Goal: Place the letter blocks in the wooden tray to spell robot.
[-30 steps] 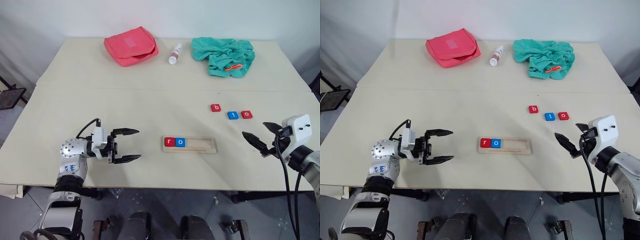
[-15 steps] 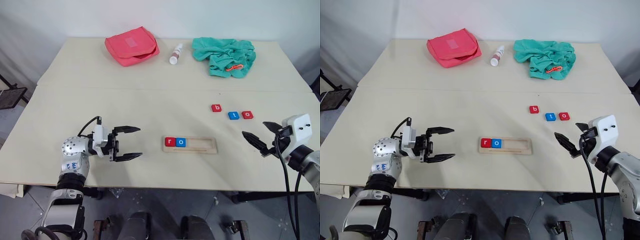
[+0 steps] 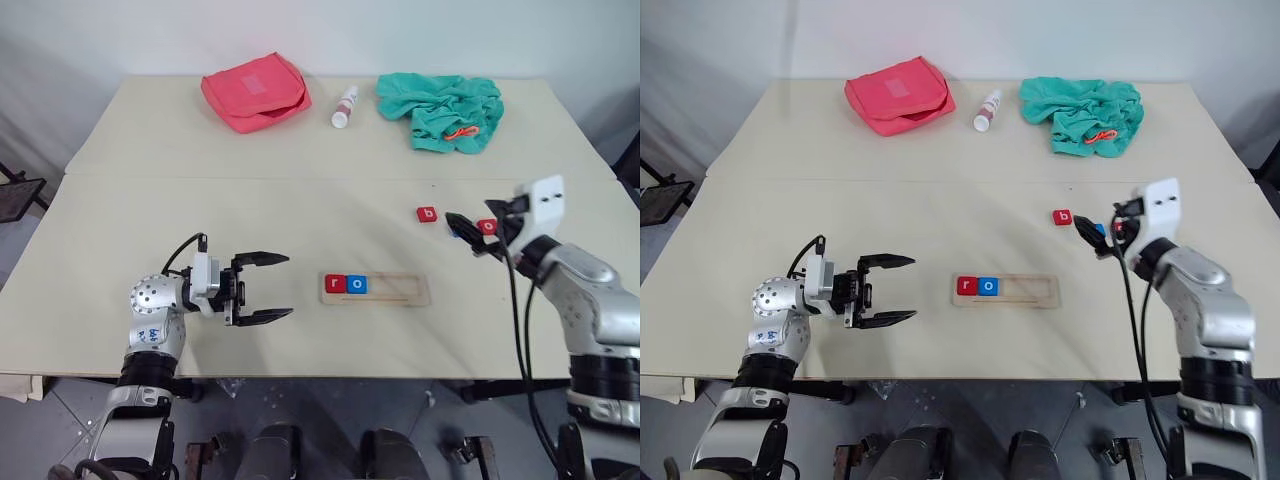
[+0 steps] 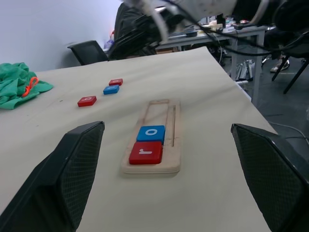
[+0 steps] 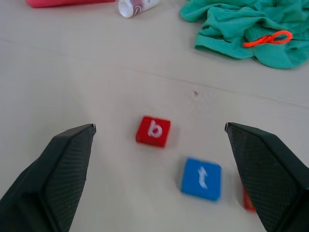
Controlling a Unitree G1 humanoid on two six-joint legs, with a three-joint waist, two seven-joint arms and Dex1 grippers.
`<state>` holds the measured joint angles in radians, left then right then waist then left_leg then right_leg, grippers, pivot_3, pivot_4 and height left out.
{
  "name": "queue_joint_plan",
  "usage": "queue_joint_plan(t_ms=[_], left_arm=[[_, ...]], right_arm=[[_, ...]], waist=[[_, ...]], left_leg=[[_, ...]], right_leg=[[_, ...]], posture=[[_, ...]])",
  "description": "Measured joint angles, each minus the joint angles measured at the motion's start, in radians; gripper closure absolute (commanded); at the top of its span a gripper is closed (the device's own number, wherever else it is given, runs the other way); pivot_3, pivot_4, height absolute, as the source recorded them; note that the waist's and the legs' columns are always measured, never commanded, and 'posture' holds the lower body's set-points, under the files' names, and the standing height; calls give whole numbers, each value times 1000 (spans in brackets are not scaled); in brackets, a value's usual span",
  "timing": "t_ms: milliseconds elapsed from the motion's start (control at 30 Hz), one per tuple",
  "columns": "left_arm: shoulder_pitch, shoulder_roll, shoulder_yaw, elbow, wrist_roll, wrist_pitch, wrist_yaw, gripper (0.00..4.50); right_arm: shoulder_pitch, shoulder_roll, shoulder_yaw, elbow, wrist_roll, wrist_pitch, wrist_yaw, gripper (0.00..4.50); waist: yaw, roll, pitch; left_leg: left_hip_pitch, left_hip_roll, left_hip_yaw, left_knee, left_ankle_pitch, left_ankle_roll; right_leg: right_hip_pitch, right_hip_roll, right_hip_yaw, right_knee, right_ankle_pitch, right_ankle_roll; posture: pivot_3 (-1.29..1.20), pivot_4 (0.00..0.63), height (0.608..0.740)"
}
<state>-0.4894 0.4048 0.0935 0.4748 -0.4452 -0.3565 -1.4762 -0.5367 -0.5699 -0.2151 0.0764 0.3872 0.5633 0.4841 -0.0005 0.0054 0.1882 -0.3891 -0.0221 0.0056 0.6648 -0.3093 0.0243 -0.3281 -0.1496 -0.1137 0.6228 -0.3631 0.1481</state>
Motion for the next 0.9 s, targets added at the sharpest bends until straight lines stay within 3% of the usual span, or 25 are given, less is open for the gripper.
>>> queue_joint_plan(t_ms=[133, 500, 900], left_arm=[[27, -1, -4, -40, -1, 6, 7, 34], [120, 2, -3, -141, -3, 16, 53, 34], [136, -1, -5, -161, -7, 16, 81, 34]], right_arm=[[-158, 77, 69, 238, -93, -93, -46, 0], [-313, 145, 123, 653, -224, -308, -59, 0], [-346, 192, 129, 750, -249, -350, -54, 0]], waist=[[-7, 0, 0], [-24, 0, 0], [-30, 0, 0]], left_leg=[[0, 0, 1, -1, 0, 0], [-1, 0, -1, -1, 0, 0], [-1, 0, -1, -2, 0, 0]], right_leg=[[-1, 0, 0, 0, 0, 0], [-3, 0, 0, 3, 0, 0], [-3, 0, 0, 3, 0, 0]], posture=[[0, 150, 740], [0, 150, 740], [0, 150, 740]])
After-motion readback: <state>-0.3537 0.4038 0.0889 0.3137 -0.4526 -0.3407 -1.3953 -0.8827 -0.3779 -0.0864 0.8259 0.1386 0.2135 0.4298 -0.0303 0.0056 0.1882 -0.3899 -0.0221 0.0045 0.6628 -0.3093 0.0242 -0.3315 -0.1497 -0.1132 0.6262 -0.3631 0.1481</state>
